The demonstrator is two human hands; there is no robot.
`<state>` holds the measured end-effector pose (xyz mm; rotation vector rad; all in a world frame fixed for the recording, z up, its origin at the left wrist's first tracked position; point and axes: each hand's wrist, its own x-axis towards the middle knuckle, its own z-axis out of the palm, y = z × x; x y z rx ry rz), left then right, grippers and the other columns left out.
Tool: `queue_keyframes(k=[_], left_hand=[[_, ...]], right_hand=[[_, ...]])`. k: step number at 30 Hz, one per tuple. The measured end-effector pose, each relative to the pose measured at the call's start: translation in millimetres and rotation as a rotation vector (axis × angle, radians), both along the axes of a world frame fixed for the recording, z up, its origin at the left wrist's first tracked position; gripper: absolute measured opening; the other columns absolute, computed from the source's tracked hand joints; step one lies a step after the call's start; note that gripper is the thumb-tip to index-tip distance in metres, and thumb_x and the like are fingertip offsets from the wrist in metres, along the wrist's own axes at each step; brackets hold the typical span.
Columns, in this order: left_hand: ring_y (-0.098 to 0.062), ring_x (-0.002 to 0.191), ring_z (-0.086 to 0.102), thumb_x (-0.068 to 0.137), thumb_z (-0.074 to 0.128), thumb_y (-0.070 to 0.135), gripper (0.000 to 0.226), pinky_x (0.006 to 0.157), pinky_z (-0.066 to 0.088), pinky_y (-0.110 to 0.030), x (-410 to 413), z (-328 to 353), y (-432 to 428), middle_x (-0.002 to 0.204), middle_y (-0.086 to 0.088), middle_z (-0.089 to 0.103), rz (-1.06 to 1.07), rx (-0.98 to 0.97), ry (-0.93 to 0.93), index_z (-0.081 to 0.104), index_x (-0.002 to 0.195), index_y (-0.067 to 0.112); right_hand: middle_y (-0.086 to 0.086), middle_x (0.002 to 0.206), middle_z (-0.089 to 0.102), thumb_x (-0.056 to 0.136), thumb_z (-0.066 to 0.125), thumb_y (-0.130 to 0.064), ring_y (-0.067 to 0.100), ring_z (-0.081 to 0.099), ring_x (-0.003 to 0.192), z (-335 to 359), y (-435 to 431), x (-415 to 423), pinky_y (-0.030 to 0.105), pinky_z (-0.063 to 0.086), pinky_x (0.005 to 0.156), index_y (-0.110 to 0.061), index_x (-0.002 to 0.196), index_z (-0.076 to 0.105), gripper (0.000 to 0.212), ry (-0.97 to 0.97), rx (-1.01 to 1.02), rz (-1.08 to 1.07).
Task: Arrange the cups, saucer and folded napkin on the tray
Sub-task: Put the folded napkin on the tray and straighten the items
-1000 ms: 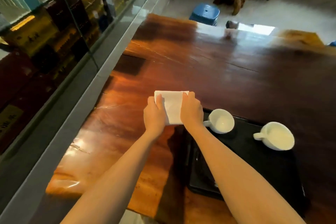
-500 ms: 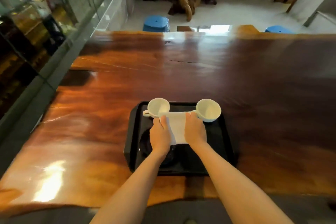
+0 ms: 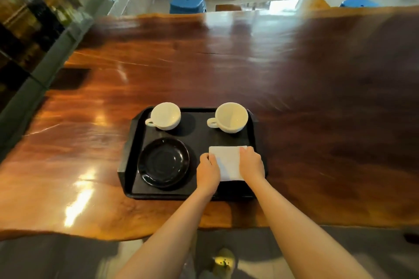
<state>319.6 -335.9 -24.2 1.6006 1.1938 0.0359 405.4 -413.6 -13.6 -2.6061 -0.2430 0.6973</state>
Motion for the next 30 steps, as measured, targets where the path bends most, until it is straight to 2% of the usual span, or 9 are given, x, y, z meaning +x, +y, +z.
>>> queue_keyframes(k=[2, 5, 7, 9, 12, 15, 18, 22, 30], left_hand=[[-0.02, 0.11, 0.05, 0.099, 0.033, 0.021, 0.039, 0.088, 0.042, -0.03, 0.2, -6.7, -5.9, 0.132, -0.012, 0.048, -0.042, 0.026, -0.002, 0.038, 0.136, 0.01], [-0.027, 0.121, 0.044, 0.097, 0.037, 0.012, 0.045, 0.098, 0.043, -0.038, 2.4, -13.6, -10.5, 0.136, -0.015, 0.038, -0.045, 0.085, 0.06, 0.029, 0.141, 0.01], [-0.029, 0.127, 0.037, 0.097, 0.039, 0.012, 0.05, 0.103, 0.04, -0.043, 4.0, -14.7, -10.8, 0.139, -0.015, 0.036, -0.072, 0.129, 0.124, 0.024, 0.144, 0.011], [-0.03, 0.127, 0.036, 0.097, 0.042, 0.014, 0.051, 0.103, 0.04, -0.044, 2.5, -16.7, -9.7, 0.14, -0.014, 0.038, -0.107, 0.169, 0.159, 0.023, 0.144, 0.012], [-0.029, 0.126, 0.036, 0.096, 0.045, 0.014, 0.054, 0.103, 0.04, -0.043, -0.7, -18.5, -4.4, 0.14, -0.013, 0.04, -0.136, 0.197, 0.179, 0.023, 0.145, 0.013], [-0.029, 0.136, 0.028, 0.095, 0.048, 0.016, 0.063, 0.11, 0.031, -0.041, -3.3, -19.0, -1.9, 0.149, -0.011, 0.031, -0.145, 0.196, 0.193, 0.015, 0.149, 0.011], [-0.026, 0.142, 0.021, 0.095, 0.05, 0.014, 0.067, 0.114, 0.024, -0.038, -5.9, -16.9, -3.1, 0.154, -0.008, 0.025, -0.126, 0.185, 0.165, 0.011, 0.149, 0.012], [-0.022, 0.143, 0.019, 0.095, 0.048, 0.01, 0.065, 0.115, 0.022, -0.036, -12.9, -19.2, -6.3, 0.154, -0.006, 0.024, -0.112, 0.154, 0.088, 0.013, 0.149, 0.013], [-0.02, 0.141, 0.024, 0.094, 0.05, 0.011, 0.062, 0.114, 0.022, -0.031, -17.2, -13.2, -1.6, 0.154, -0.006, 0.026, -0.114, 0.217, 0.024, 0.019, 0.148, 0.013]], right_hand=[[0.014, 0.122, 0.056, 0.101, 0.024, -0.032, 0.029, 0.056, 0.106, -9.1, 2.3, 2.2, 0.033, 0.041, 0.077, -0.007, 0.125, 0.046, 0.041, 0.045, 0.022, 0.002], [0.011, 0.127, 0.048, 0.099, 0.034, -0.023, 0.025, 0.054, 0.105, -27.6, 6.2, -1.5, 0.031, 0.044, 0.076, -0.009, 0.134, 0.039, 0.038, 0.066, 0.066, 0.028], [0.01, 0.133, 0.04, 0.097, 0.04, -0.018, 0.023, 0.049, 0.11, -34.0, 6.0, -6.5, 0.028, 0.043, 0.075, -0.01, 0.14, 0.03, 0.045, 0.103, 0.081, 0.004], [0.01, 0.137, 0.035, 0.095, 0.046, -0.015, 0.022, 0.044, 0.117, -36.9, 3.9, -11.9, 0.03, 0.045, 0.083, -0.009, 0.143, 0.024, 0.053, 0.088, 0.071, -0.008], [0.009, 0.136, 0.035, 0.09, 0.055, -0.013, 0.022, 0.041, 0.119, -39.8, 2.3, -19.6, 0.031, 0.046, 0.091, -0.009, 0.142, 0.026, 0.059, -0.019, 0.076, 0.04], [0.009, 0.136, 0.036, 0.087, 0.06, -0.012, 0.021, 0.042, 0.117, -43.3, 1.5, -25.9, 0.032, 0.049, 0.092, -0.011, 0.141, 0.028, 0.064, 0.007, 0.154, -0.026], [0.007, 0.135, 0.036, 0.087, 0.061, -0.014, 0.021, 0.042, 0.119, -42.8, 0.8, -29.9, 0.03, 0.049, 0.091, -0.011, 0.142, 0.028, 0.064, -0.018, 0.172, -0.064], [0.006, 0.131, 0.041, 0.088, 0.061, -0.015, 0.019, 0.041, 0.118, -44.6, -0.4, -38.3, 0.029, 0.049, 0.088, -0.013, 0.135, 0.036, 0.054, -0.068, 0.184, -0.054], [0.006, 0.138, 0.036, 0.091, 0.057, -0.021, 0.019, 0.043, 0.122, -42.0, 0.8, -34.4, 0.025, 0.046, 0.089, -0.014, 0.142, 0.027, 0.06, -0.038, 0.193, 0.003]])
